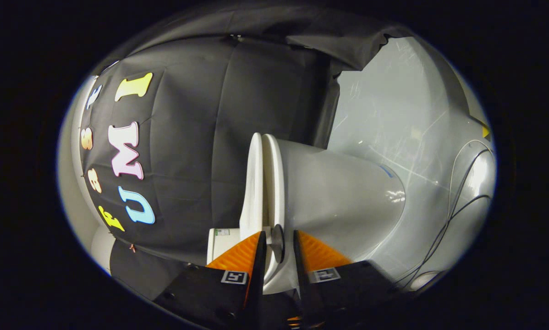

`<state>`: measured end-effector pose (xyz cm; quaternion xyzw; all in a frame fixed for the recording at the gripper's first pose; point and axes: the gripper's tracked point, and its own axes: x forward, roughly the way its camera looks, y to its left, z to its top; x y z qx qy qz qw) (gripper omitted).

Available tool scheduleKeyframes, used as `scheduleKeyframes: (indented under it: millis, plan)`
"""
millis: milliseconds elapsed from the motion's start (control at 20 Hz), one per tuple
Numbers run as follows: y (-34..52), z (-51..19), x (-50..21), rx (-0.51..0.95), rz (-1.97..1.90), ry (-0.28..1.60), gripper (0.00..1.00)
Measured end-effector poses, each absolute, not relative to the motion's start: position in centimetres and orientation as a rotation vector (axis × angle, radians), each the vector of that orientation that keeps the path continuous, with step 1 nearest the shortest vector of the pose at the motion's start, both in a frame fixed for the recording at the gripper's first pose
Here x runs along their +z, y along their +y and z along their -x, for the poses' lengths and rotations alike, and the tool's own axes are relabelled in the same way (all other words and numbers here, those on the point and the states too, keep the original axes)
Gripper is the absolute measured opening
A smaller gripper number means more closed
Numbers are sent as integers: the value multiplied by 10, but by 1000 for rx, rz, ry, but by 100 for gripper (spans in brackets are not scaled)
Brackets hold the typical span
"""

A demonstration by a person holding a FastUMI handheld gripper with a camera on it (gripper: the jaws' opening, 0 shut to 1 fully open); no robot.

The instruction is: Open the toilet lid.

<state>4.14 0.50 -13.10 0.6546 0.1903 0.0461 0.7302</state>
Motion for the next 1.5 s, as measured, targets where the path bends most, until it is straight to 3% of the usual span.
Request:
scheduleKeyframes:
  millis: [50,100,600,700,1500]
  plan:
    - [7,-55,-132,117,-1450,420,12]
    - [8,-54,-132,120,-1466,421,10]
    - [-3,-40,-128,144,-1463,447,11]
    - [11,-61,-134,142,-1486,450,4]
    - [12,-53,-105,91,-1356,474,5]
